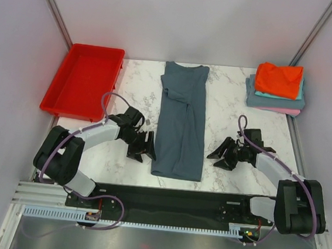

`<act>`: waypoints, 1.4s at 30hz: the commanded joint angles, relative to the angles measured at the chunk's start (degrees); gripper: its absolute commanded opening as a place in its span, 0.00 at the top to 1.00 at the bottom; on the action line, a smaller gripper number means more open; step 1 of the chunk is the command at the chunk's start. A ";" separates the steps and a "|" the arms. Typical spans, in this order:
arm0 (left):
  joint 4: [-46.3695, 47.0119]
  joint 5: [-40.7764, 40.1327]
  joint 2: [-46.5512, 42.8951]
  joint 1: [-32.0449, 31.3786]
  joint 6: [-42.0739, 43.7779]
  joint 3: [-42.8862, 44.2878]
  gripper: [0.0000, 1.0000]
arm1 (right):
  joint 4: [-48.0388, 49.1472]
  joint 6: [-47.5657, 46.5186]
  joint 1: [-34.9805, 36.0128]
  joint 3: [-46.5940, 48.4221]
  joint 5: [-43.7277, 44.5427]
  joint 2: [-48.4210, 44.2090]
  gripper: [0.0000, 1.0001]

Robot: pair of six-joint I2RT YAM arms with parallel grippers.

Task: Fold and stack the t-shirts
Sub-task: Fold the tshirt

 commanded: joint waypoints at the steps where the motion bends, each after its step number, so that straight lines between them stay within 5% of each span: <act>1: 5.65 3.76 -1.05 1.10 -6.68 -4.60 0.25 | -1.73 -0.36 4.10 0.16 0.40 0.23 0.41; 17: 11.19 5.34 4.05 1.62 -9.15 -5.93 0.32 | 0.47 1.23 11.24 -1.69 1.90 8.32 0.43; 23: 11.63 6.74 3.96 1.54 -9.50 -7.87 0.52 | -0.23 1.40 13.34 -1.42 1.28 8.85 0.44; 34: 13.65 9.03 4.23 1.54 -11.08 -9.10 0.57 | 2.93 2.19 14.93 -1.77 -0.12 10.16 0.56; 37: 14.62 9.91 4.93 1.36 -11.70 -9.28 0.62 | 5.03 2.54 15.19 -1.77 -1.17 10.43 0.63; 39: 14.97 10.70 5.19 1.27 -11.61 -9.28 0.73 | 6.36 2.63 15.28 -1.69 -2.49 10.52 1.00; 42: 14.71 10.79 4.84 1.19 -11.52 -8.93 0.97 | 6.10 1.75 15.28 -0.98 -1.88 9.55 1.00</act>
